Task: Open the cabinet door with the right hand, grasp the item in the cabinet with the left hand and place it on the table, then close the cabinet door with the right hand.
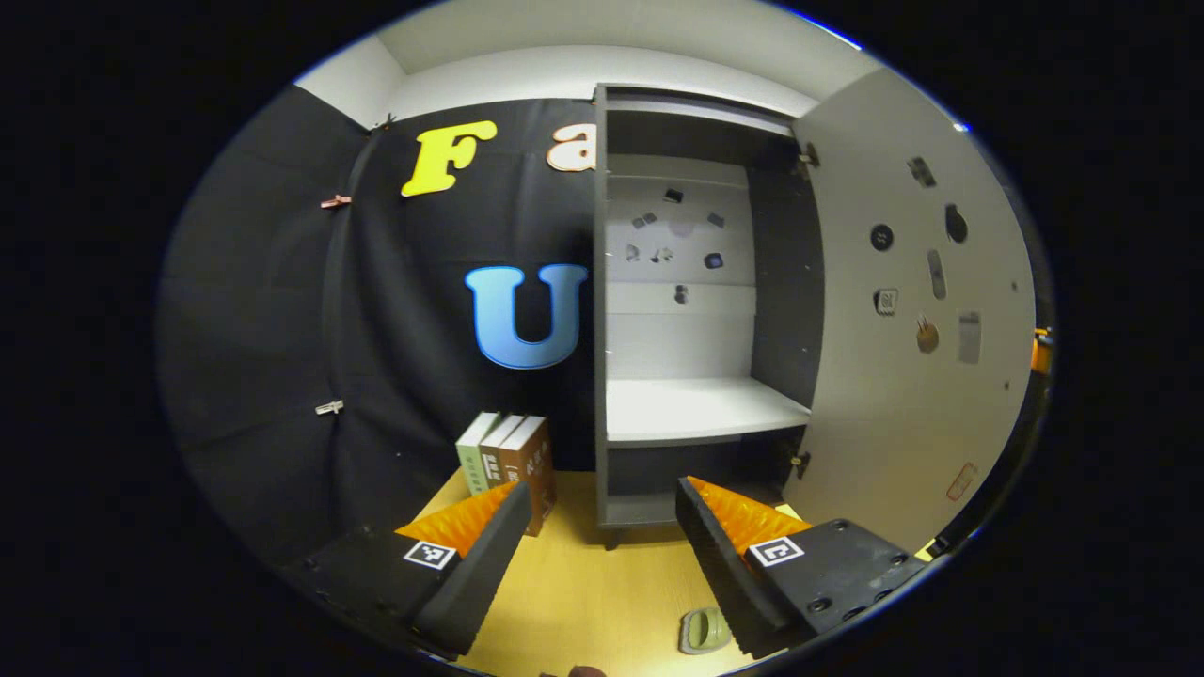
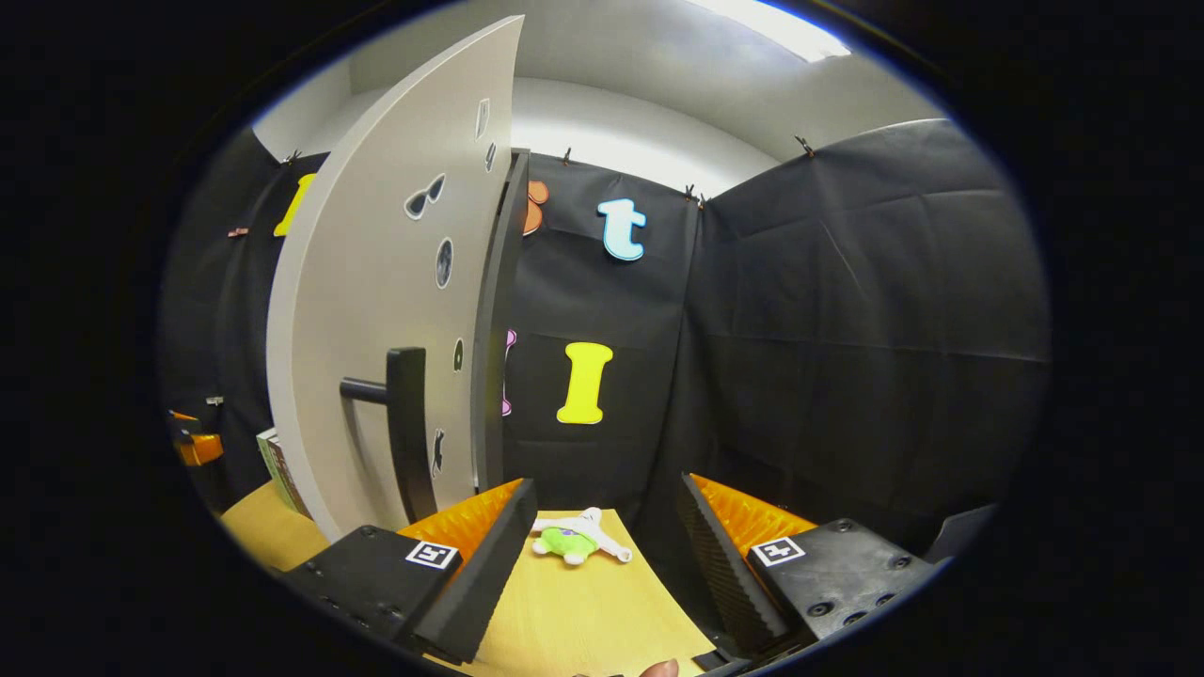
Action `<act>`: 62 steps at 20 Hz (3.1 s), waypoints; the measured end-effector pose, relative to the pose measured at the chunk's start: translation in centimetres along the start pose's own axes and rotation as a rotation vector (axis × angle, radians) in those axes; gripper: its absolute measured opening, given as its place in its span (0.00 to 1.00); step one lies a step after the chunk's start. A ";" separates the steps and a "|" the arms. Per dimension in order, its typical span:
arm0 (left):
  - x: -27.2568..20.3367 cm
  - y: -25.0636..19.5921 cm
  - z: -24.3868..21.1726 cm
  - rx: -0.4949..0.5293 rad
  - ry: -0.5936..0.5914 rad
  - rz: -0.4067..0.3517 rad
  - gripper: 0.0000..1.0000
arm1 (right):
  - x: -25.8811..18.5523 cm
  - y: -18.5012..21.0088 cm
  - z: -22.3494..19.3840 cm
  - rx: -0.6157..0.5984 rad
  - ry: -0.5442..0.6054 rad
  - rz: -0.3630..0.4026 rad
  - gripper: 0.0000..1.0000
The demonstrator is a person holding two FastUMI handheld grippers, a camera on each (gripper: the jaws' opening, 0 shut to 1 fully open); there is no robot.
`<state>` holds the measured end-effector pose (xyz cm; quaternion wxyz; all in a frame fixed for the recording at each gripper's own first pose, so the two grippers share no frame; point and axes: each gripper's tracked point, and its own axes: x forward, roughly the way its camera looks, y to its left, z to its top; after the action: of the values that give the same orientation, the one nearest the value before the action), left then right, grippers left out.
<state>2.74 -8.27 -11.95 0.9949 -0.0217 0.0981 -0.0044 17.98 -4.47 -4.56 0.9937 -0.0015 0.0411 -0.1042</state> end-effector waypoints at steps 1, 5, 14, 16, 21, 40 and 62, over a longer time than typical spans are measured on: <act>-0.4 0.6 0.9 -0.011 -0.010 0.007 0.97 | -0.3 0.4 0.2 0.004 0.000 0.007 0.97; -2.1 2.2 5.3 -0.024 -0.084 -0.012 0.97 | -1.6 1.3 0.5 0.005 0.000 0.012 0.97; -4.7 5.1 7.0 0.021 -0.115 -0.035 0.96 | -4.1 3.2 1.2 0.006 -0.028 -0.022 0.95; -5.2 6.2 6.9 0.036 -0.115 -0.026 0.96 | -4.0 3.7 1.2 0.007 -0.031 -0.035 0.94; -6.1 7.7 6.7 0.018 -0.130 -0.040 0.96 | -4.8 5.5 1.1 0.056 -0.020 -0.037 0.94; -6.6 10.2 5.8 0.024 -0.139 -0.005 0.96 | -4.7 22.1 1.9 0.103 -0.037 0.195 0.95; -6.3 9.0 6.2 0.020 -0.147 -0.021 0.96 | -4.9 24.5 3.1 0.106 -0.074 0.275 0.97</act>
<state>-2.21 1.04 -5.08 0.9995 -0.0128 0.0242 -0.0141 18.57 20.53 -1.32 0.9981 0.0530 -0.0012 0.0308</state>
